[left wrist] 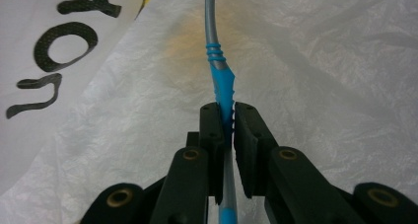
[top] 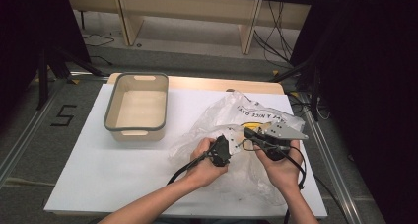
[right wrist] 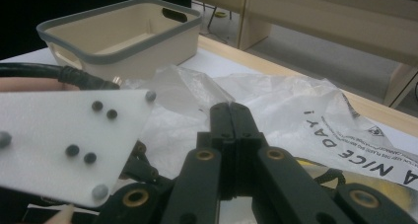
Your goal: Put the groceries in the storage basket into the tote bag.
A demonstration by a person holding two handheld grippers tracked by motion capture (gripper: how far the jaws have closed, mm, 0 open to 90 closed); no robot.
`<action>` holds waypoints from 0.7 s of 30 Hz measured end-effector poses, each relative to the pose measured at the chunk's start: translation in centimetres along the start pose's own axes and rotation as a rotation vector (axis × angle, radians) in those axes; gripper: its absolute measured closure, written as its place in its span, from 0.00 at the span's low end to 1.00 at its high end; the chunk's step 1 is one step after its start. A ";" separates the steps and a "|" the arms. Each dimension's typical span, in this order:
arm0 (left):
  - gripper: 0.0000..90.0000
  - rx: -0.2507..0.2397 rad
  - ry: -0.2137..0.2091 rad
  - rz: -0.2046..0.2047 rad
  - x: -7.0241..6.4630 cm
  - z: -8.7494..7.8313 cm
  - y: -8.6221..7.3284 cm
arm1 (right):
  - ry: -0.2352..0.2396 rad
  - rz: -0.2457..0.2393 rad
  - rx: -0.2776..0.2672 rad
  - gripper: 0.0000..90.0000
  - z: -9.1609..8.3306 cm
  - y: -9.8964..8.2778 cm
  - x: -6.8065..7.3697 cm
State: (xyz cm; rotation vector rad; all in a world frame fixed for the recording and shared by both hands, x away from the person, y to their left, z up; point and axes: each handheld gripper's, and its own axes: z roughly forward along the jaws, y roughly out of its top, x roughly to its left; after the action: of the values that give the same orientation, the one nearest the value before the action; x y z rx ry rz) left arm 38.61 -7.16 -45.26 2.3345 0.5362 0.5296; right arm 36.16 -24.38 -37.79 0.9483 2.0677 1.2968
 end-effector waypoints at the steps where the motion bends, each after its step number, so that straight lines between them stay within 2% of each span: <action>1: 0.91 0.005 -0.001 0.008 0.0 0.0 0.0 | 0.000 0.000 0.000 1.00 0.0 0.0 0.0; 13: 0.90 -0.020 -0.007 0.042 -0.3 0.3 0.1 | 0.001 -0.002 0.004 1.00 0.0 0.0 0.0; 16: 0.78 -0.024 -0.018 0.055 -0.4 0.0 0.1 | -0.001 -0.002 0.004 1.00 0.0 -0.1 0.0; 21: 0.67 -0.061 -0.004 0.049 -0.6 -1.5 0.0 | -0.003 0.003 0.006 1.00 0.0 -0.1 -0.2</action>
State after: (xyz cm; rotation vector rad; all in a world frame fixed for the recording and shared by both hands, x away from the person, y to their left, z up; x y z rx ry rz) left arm 37.37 -6.67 -44.41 2.2954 0.4564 0.5566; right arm 36.23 -24.57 -37.89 0.9556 2.0702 1.2905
